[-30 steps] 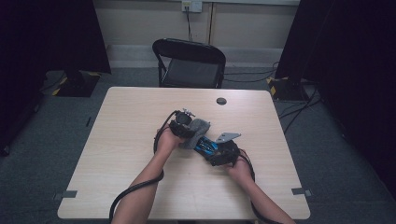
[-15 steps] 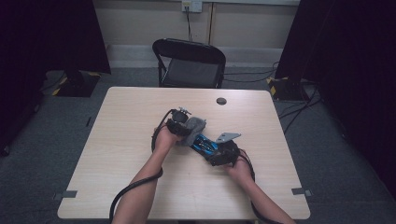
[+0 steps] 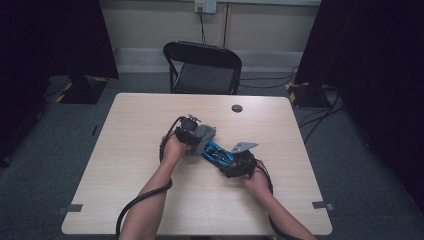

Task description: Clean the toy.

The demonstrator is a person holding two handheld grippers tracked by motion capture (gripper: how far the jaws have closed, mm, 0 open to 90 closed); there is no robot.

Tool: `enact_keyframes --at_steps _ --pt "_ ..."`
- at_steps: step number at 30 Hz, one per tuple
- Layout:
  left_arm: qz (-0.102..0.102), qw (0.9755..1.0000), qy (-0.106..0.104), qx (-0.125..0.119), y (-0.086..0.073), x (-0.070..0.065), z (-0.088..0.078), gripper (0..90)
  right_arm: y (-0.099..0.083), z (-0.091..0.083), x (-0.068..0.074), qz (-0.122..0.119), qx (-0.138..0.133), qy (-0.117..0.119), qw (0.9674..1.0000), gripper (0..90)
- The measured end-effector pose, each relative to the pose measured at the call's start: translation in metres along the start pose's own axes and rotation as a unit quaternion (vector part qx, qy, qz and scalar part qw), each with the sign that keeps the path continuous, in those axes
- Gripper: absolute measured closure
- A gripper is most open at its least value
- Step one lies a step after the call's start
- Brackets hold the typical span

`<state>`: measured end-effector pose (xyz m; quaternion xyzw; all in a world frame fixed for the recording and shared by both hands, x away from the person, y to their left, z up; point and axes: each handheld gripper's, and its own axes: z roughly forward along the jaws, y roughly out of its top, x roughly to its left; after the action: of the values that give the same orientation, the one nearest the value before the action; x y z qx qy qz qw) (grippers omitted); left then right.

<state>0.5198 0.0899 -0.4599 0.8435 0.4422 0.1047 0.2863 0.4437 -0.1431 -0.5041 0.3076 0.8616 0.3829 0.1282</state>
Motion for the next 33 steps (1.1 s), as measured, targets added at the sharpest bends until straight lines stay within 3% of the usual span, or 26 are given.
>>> enact_keyframes --at_steps 6,8,23,33 --pt "0.001 1.0000 0.003 -0.002 -0.001 0.002 0.000 78.6 0.000 0.000 0.000 0.000 0.000 0.000 1.0000 24.1" --pt "-0.010 0.9999 0.003 -0.004 -0.003 0.006 0.001 78.6 0.000 0.000 0.000 0.000 0.000 0.000 1.0000 24.1" --pt "-0.021 0.9998 0.002 -0.007 -0.009 0.016 0.003 78.6 0.000 0.000 0.000 0.000 0.000 0.000 1.0000 24.1" --pt "-0.018 0.9997 0.013 -0.003 -0.007 0.021 0.004 78.5 0.000 0.000 0.000 0.000 0.000 0.000 1.0000 24.1"
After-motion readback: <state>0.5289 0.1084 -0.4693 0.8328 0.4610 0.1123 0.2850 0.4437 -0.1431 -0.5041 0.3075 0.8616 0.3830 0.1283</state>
